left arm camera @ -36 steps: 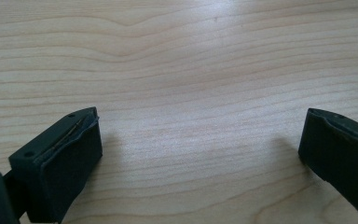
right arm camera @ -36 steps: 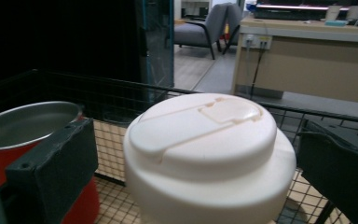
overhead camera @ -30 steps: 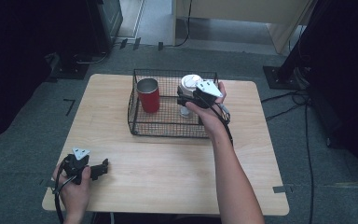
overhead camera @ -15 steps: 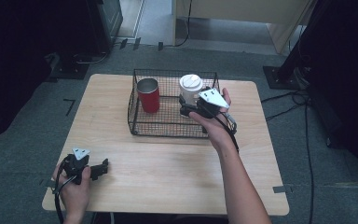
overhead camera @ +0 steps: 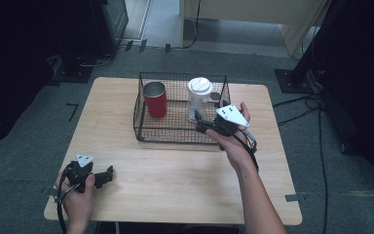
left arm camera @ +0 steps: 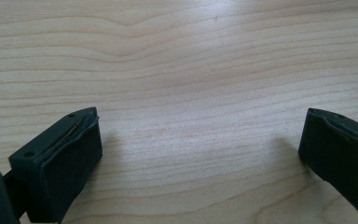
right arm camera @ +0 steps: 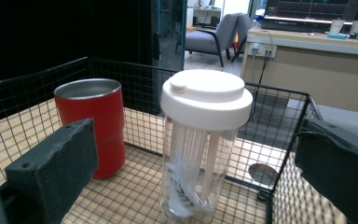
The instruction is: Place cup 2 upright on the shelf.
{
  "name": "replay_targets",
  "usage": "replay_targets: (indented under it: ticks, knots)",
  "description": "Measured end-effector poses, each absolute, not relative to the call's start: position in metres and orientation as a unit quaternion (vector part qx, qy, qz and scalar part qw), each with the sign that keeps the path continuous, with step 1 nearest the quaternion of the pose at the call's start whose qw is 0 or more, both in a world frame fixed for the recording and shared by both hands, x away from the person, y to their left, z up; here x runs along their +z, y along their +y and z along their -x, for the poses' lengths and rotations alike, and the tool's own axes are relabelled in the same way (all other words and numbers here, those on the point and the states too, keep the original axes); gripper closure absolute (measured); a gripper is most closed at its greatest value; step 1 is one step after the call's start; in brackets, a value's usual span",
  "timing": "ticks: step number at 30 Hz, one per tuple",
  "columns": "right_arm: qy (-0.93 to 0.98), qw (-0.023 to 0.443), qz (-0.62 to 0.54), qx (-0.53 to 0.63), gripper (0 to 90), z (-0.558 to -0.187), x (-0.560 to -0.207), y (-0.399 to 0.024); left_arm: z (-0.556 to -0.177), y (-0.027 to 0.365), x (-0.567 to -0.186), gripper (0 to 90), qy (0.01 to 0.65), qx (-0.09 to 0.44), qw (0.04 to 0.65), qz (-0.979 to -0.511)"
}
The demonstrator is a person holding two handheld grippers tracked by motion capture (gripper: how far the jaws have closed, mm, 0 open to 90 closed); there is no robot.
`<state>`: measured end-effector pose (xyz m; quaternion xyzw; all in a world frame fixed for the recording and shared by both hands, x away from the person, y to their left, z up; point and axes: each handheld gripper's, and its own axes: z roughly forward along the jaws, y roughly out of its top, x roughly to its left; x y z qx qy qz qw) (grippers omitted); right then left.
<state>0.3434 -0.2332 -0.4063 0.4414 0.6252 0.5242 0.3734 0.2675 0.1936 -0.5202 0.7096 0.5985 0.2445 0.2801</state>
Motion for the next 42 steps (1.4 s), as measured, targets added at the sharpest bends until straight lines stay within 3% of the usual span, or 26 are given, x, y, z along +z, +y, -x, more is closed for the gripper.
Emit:
replay_targets:
  ticks: [42]
  knots:
    - [0.608, 0.380, -0.508, 0.478, 0.0, -0.257, -0.474, -0.332, -0.267, 0.194, -0.520, 0.0, 0.598, 0.244, 0.279, -0.710]
